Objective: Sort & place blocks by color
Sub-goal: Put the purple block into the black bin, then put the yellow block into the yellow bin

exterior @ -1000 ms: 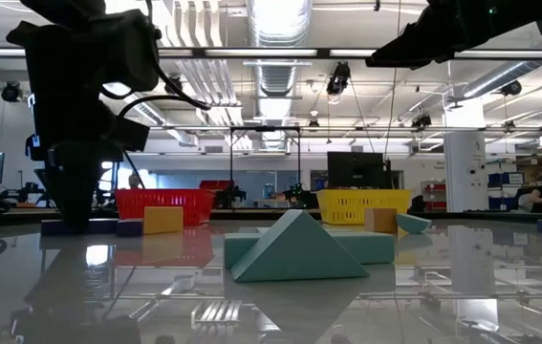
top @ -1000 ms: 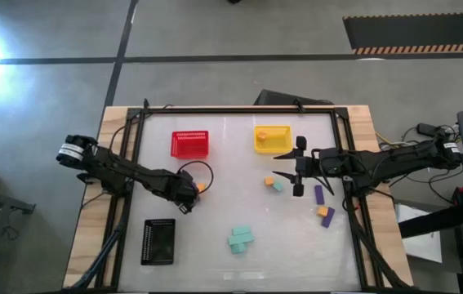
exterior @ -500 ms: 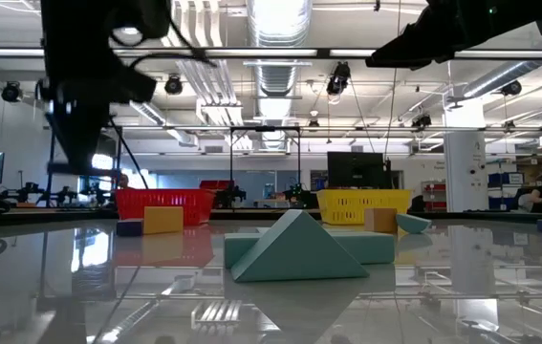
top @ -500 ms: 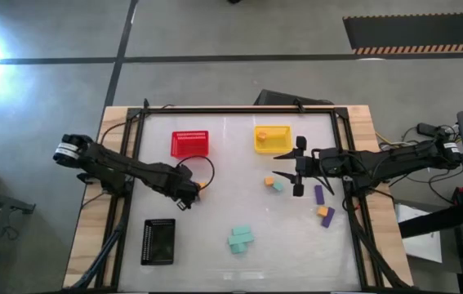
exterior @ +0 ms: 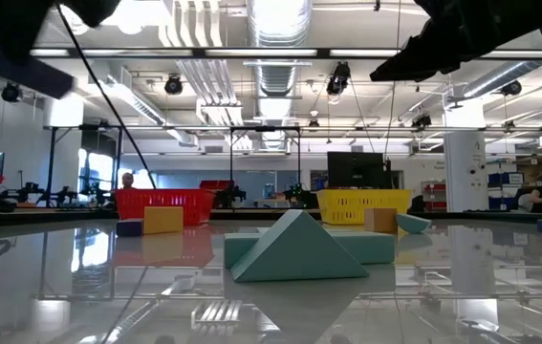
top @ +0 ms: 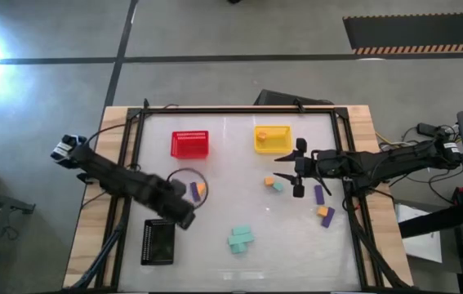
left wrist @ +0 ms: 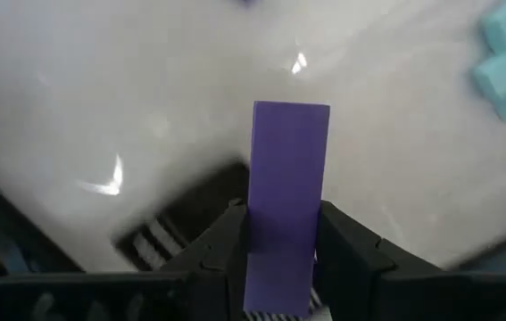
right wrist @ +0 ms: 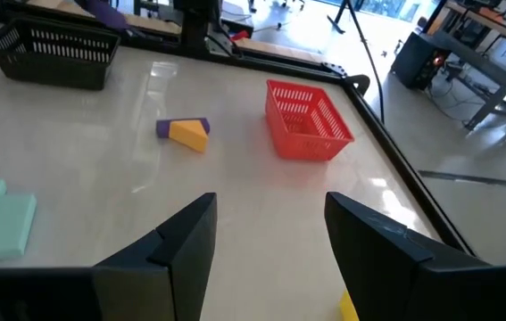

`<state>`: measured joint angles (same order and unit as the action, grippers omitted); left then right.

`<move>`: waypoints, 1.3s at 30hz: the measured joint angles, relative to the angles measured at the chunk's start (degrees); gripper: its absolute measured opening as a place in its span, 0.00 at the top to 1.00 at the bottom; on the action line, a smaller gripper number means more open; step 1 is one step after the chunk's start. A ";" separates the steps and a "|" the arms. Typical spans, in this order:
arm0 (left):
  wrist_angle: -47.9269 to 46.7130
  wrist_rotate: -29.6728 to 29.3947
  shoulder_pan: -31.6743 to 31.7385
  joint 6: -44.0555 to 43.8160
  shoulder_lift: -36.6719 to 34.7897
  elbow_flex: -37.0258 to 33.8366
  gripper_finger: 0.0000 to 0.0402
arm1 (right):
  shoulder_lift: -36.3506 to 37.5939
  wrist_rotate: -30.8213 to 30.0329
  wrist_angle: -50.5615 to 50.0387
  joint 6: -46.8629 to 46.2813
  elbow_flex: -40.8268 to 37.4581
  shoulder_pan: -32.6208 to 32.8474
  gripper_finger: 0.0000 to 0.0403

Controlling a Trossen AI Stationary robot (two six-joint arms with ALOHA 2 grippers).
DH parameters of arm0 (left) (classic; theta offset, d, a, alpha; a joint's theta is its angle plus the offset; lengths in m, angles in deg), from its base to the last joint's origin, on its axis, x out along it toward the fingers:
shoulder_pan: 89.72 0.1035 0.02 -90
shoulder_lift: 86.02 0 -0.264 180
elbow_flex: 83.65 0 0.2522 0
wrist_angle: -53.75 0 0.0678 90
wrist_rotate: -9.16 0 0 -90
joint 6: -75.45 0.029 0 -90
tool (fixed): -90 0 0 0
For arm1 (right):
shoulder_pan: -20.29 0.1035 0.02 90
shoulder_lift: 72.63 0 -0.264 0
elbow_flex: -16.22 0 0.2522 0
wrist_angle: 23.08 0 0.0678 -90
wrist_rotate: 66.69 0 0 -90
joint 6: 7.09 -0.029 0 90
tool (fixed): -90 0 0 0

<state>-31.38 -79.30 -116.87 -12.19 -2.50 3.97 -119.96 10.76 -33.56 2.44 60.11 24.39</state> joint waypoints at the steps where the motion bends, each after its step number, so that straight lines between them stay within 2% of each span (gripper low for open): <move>1: 0.00 0.54 -1.94 -3.59 0.00 0.10 0.78 | 0.00 0.01 -0.03 -0.10 -0.12 0.00 0.50; 6: 0.60 2.96 -10.89 -24.57 0.04 -1.59 0.78 | -0.01 0.01 0.00 -0.12 -0.20 0.00 0.50; 9: 2.17 4.07 -15.03 -33.94 0.54 -2.42 0.78 | -0.02 0.02 0.00 -0.10 -0.20 0.00 0.50; 15: 3.77 4.42 -19.30 -42.41 3.44 -2.99 0.78 | -0.02 0.02 0.02 0.06 -0.20 0.00 0.50; 21: 4.71 4.48 -19.33 -42.44 6.99 -2.99 0.77 | 0.00 0.02 0.01 0.06 -0.20 0.00 0.50; 27: 5.06 5.13 -19.35 -40.83 9.21 -3.04 0.62 | -0.02 0.00 0.03 0.06 -0.20 0.00 0.50; 35: 4.55 4.86 -19.32 -40.00 9.17 -3.23 0.60 | -0.01 0.00 0.03 0.06 -0.20 0.00 0.50; 39: 4.92 2.11 -18.21 -36.57 8.69 -2.77 0.60 | -0.02 0.01 0.03 0.01 -0.18 0.00 0.50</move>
<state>-26.46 -77.19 -135.07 -48.77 6.19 1.20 -119.99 10.77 -33.53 2.45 59.93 24.39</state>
